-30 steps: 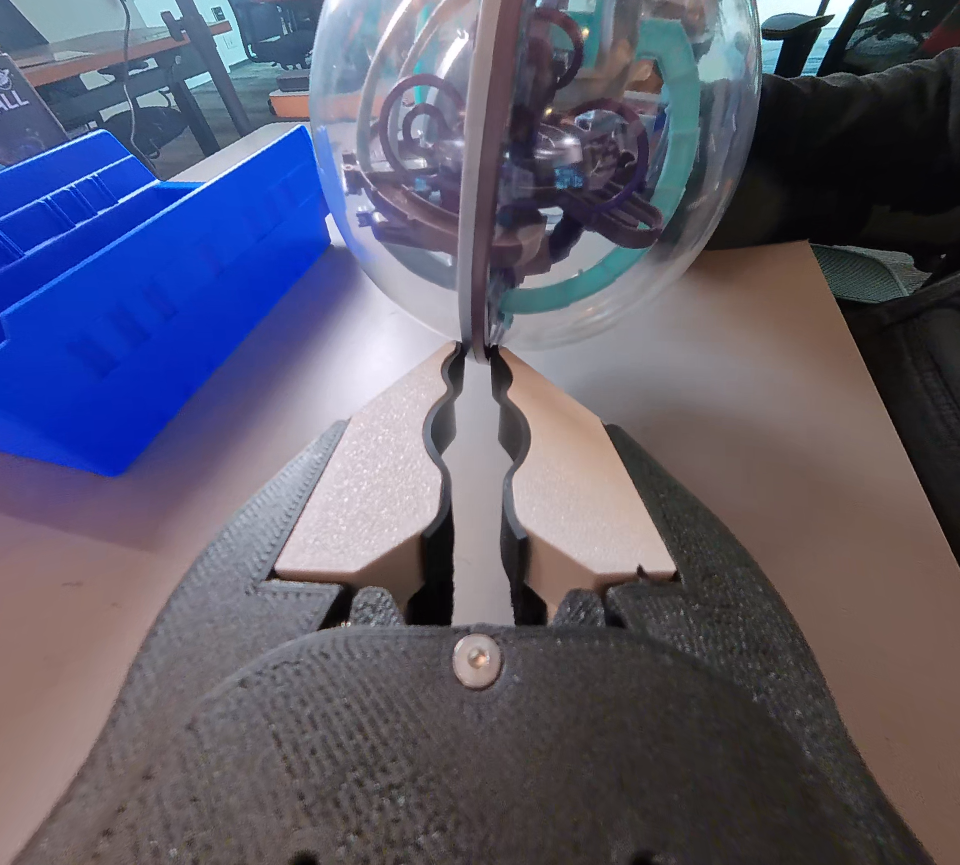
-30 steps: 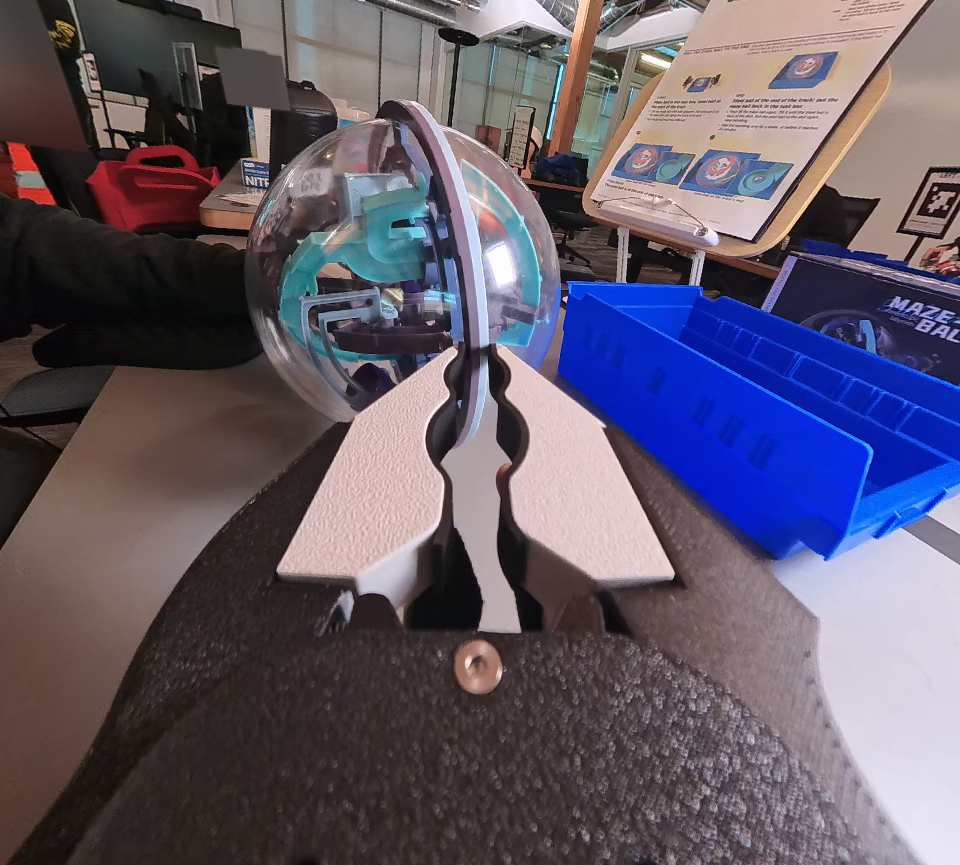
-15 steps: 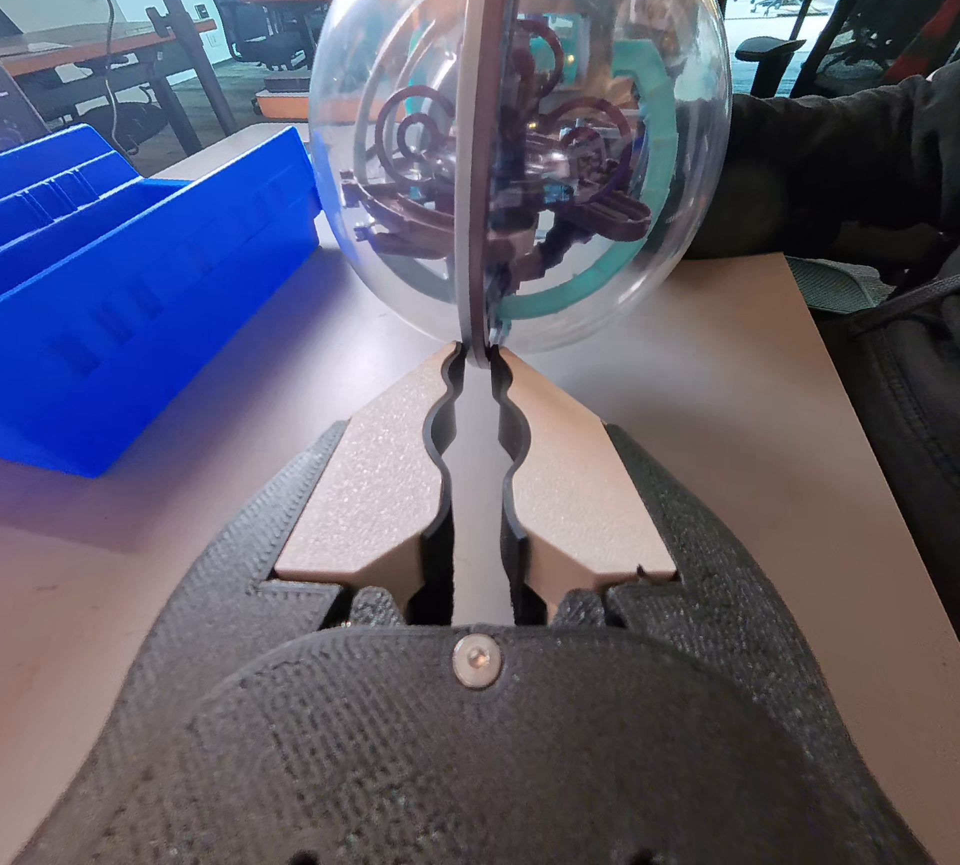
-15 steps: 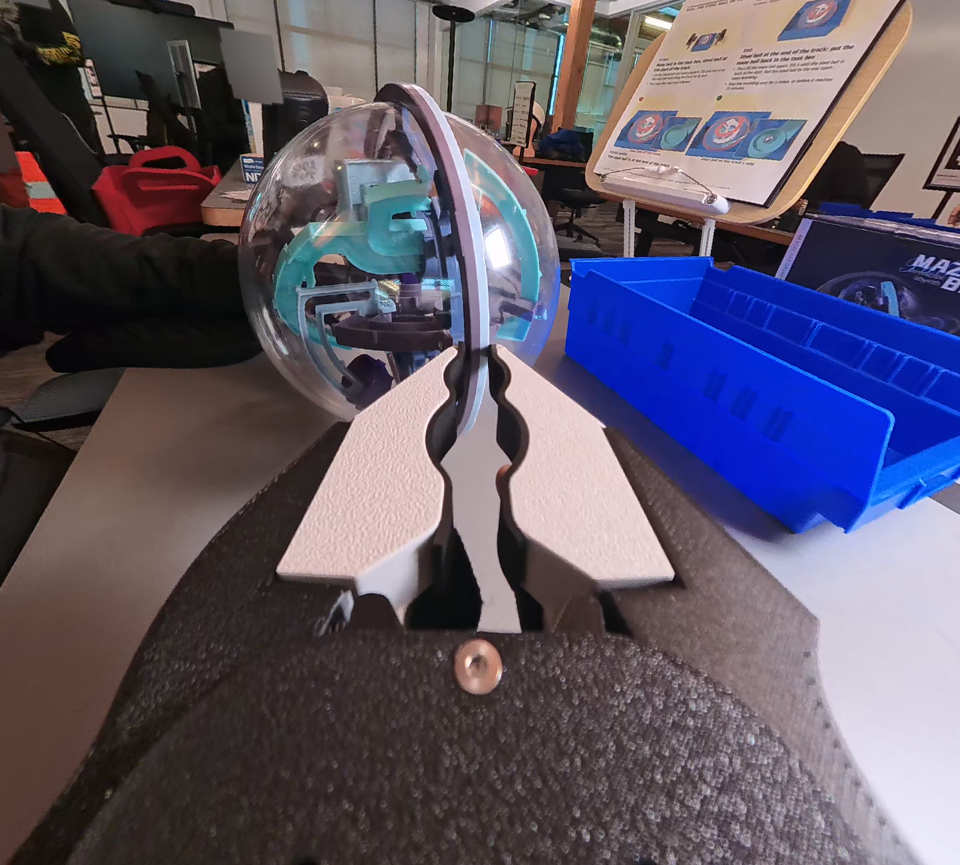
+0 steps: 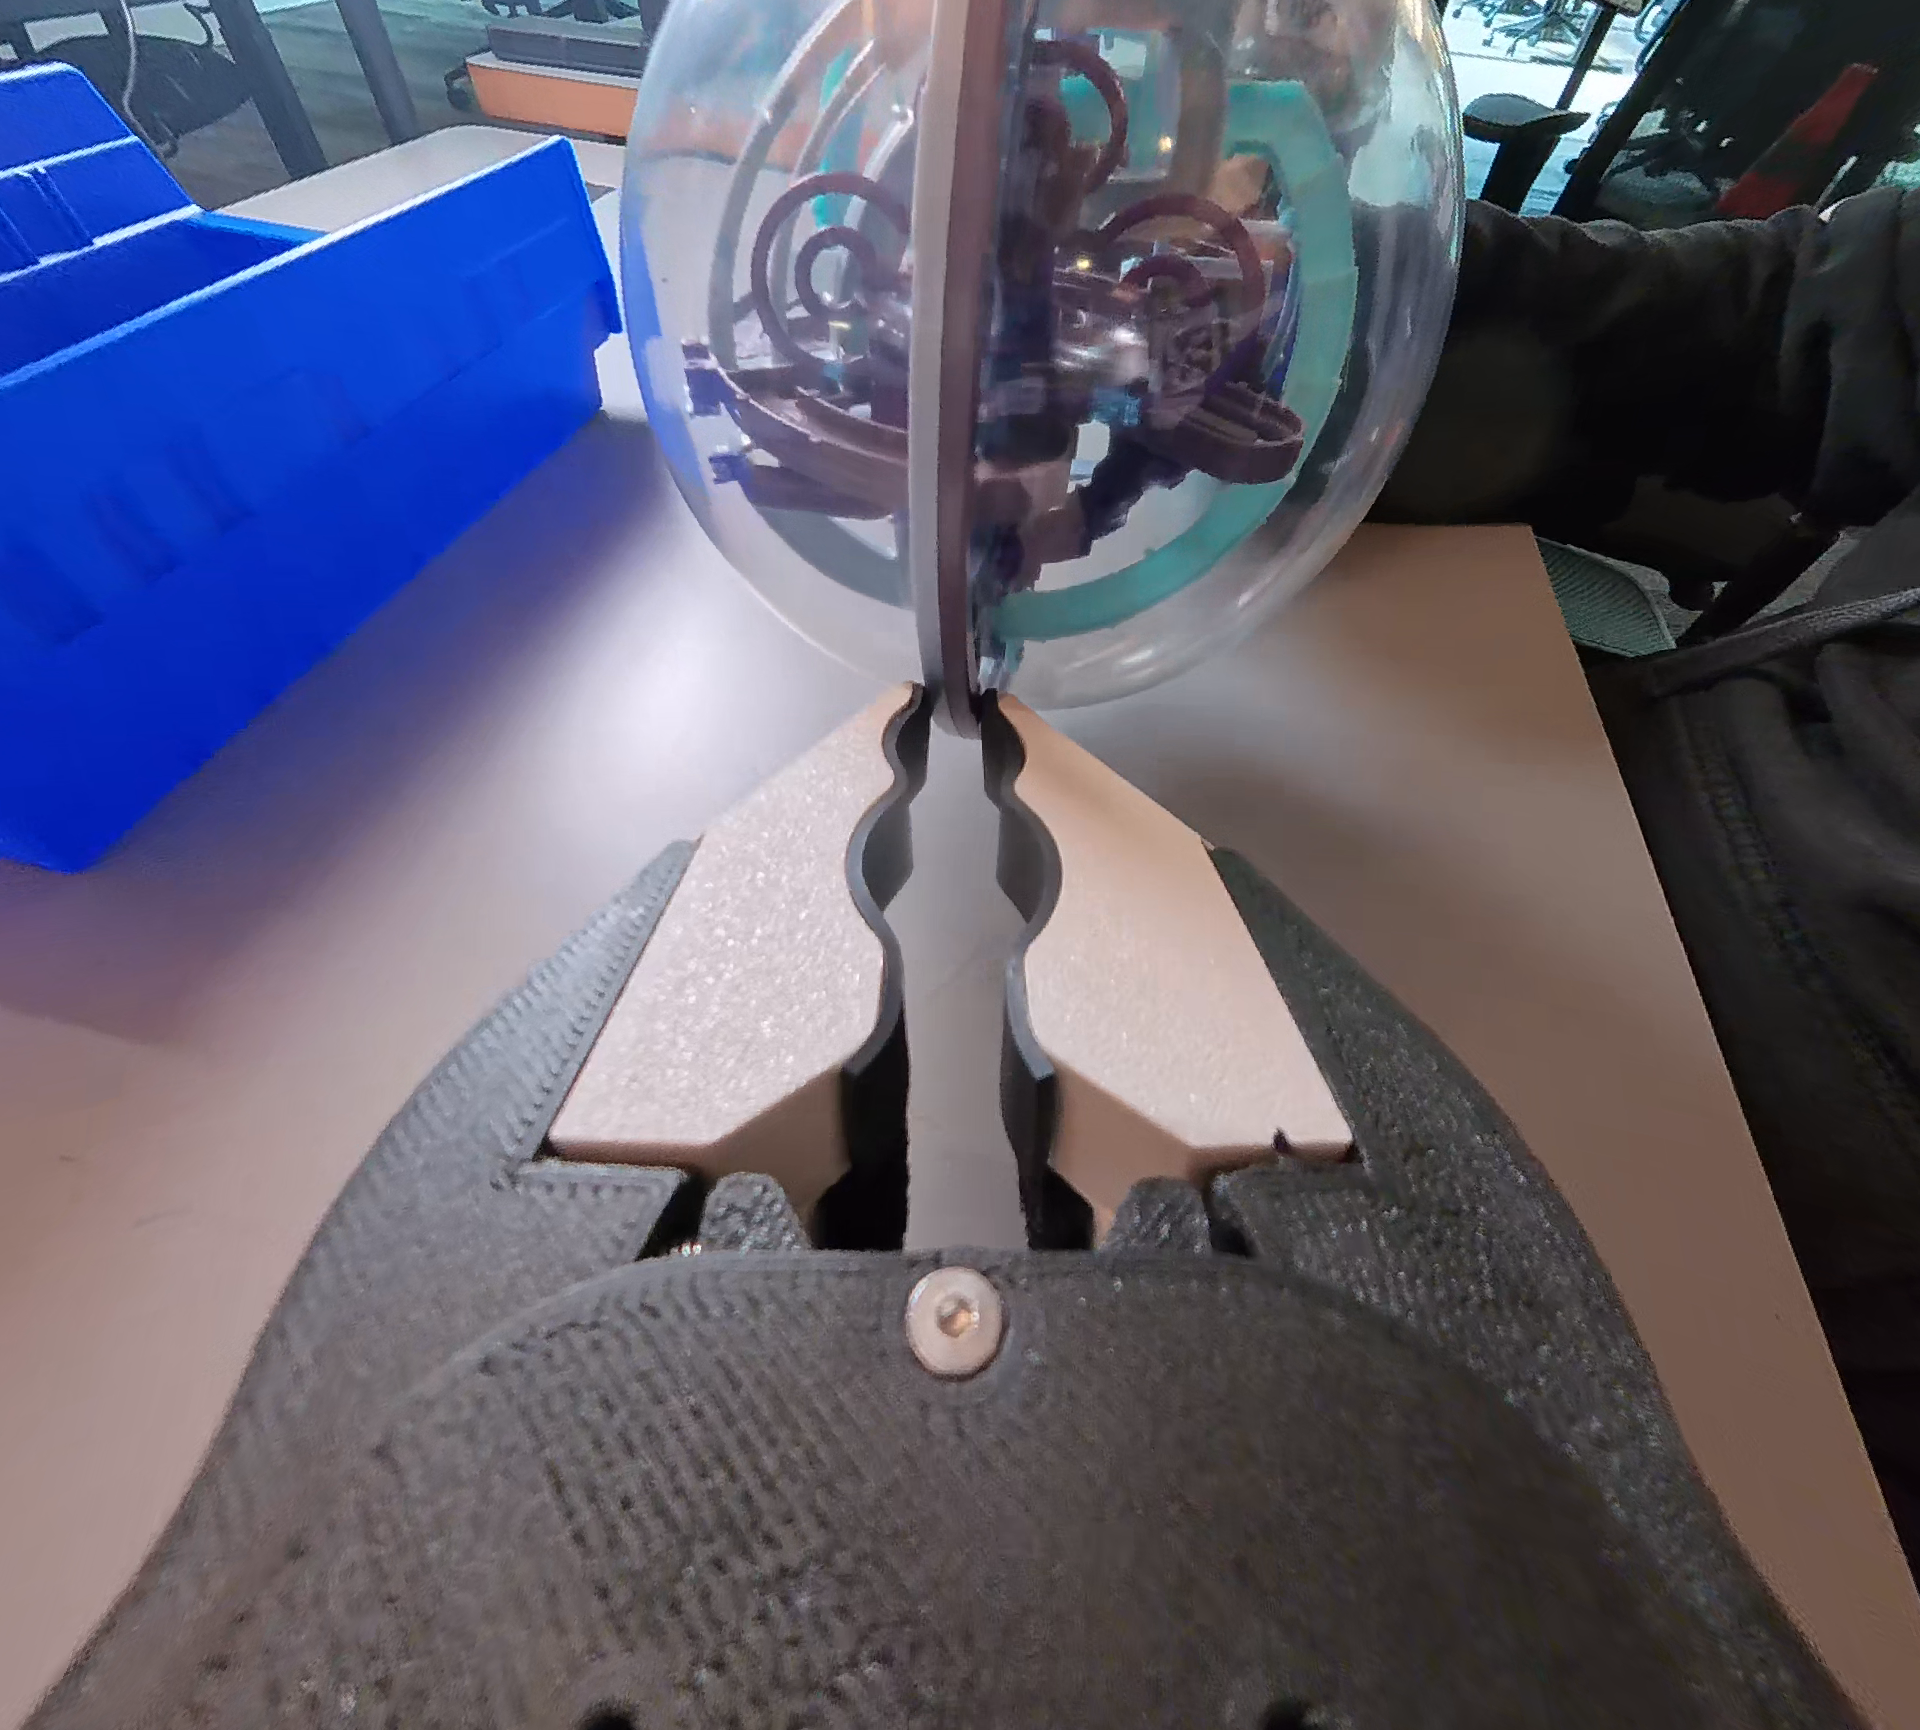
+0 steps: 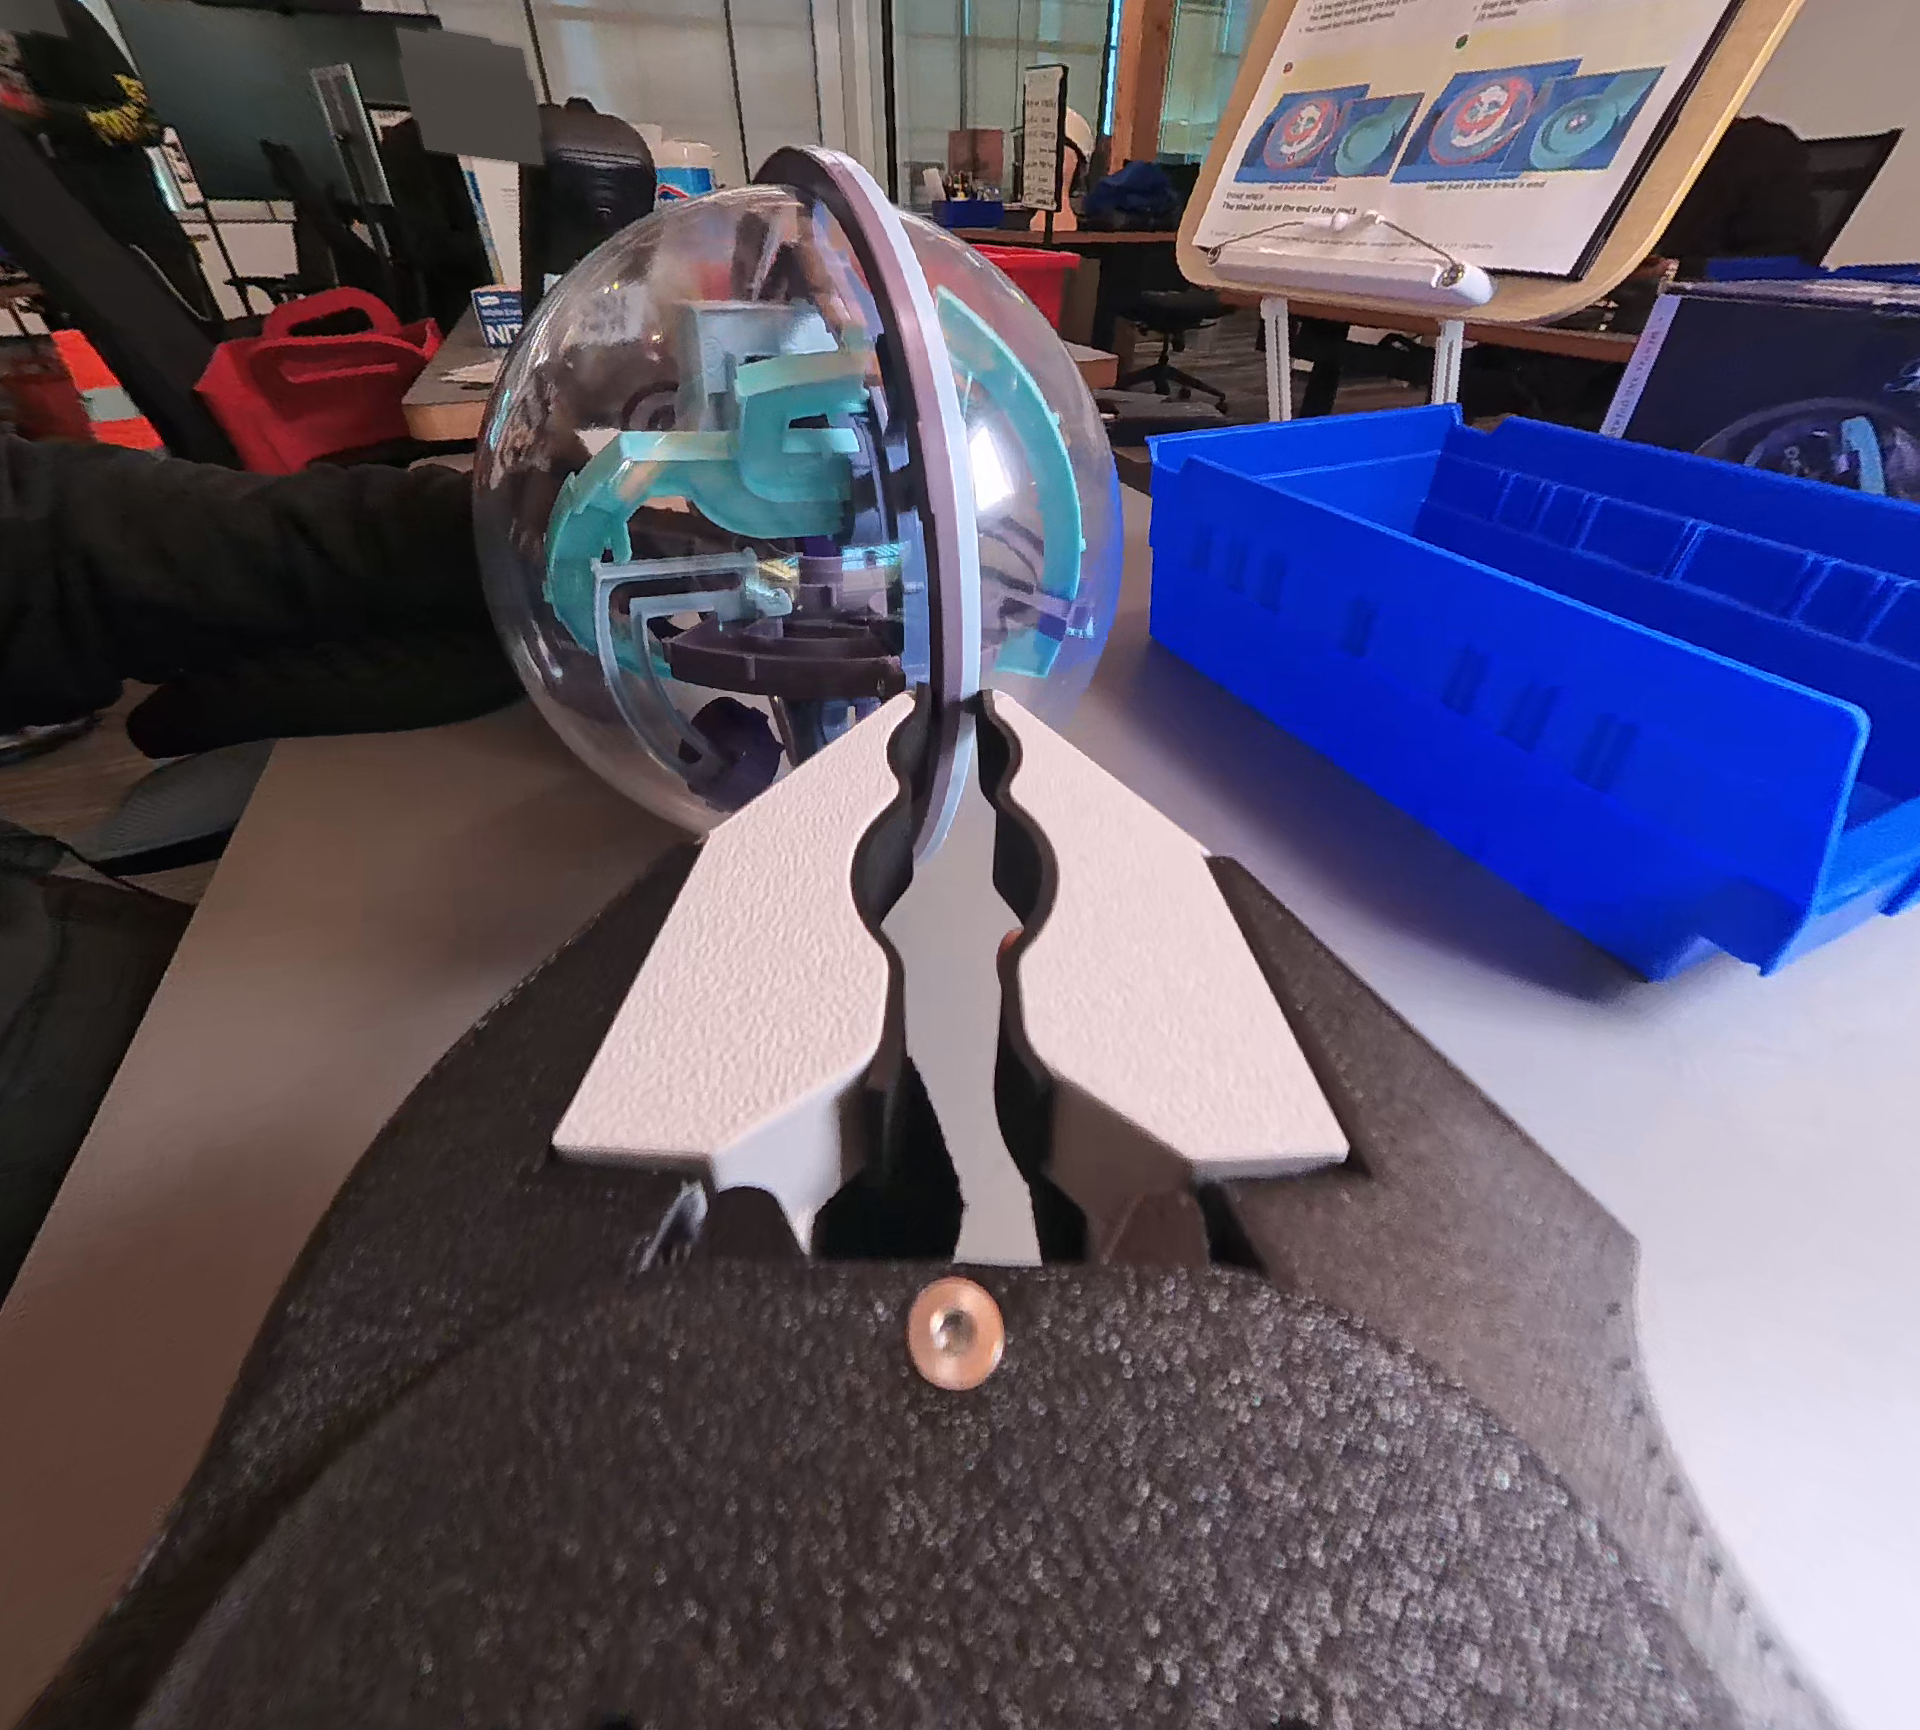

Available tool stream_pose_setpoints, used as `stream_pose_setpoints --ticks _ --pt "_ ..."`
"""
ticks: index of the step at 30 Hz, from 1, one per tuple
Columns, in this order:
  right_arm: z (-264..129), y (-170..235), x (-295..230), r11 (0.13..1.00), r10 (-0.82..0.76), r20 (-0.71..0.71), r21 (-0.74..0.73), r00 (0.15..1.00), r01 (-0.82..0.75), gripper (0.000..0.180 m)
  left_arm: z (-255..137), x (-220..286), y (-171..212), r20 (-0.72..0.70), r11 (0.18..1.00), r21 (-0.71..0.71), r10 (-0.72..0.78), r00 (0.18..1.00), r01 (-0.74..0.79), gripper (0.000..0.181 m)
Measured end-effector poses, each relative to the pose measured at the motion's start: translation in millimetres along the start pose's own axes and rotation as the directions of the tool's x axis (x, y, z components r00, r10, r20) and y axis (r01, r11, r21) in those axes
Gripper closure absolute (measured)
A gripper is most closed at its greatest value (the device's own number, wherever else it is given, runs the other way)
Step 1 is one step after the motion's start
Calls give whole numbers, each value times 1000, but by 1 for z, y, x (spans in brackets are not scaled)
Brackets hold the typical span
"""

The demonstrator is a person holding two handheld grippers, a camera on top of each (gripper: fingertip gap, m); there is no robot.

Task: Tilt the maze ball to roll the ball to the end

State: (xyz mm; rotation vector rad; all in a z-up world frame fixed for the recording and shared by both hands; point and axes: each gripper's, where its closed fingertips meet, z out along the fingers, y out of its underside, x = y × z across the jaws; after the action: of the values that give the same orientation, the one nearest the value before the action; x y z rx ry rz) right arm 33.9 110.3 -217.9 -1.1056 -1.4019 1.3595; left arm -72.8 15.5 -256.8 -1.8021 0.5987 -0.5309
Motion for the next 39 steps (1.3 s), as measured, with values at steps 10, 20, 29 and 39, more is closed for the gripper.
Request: stream_pose_setpoints --ticks 10,20,29,39 --pt "0 4 2 999 26 -3 -27 1000 -26 174 1 0 3 -22 998 -5 -66 998 66 173" --pt "0 9 3 997 58 1 -52 998 -58 174 3 -1 6 -32 995 -21 -99 995 98 173" --pt "1 17 6 990 112 1 -90 994 -112 174 6 -1 14 -40 977 -67 -204 978 201 172" --pt "3 25 9 981 140 -13 -133 990 -141 174 9 -1 21 -43 956 -104 -279 959 274 172"
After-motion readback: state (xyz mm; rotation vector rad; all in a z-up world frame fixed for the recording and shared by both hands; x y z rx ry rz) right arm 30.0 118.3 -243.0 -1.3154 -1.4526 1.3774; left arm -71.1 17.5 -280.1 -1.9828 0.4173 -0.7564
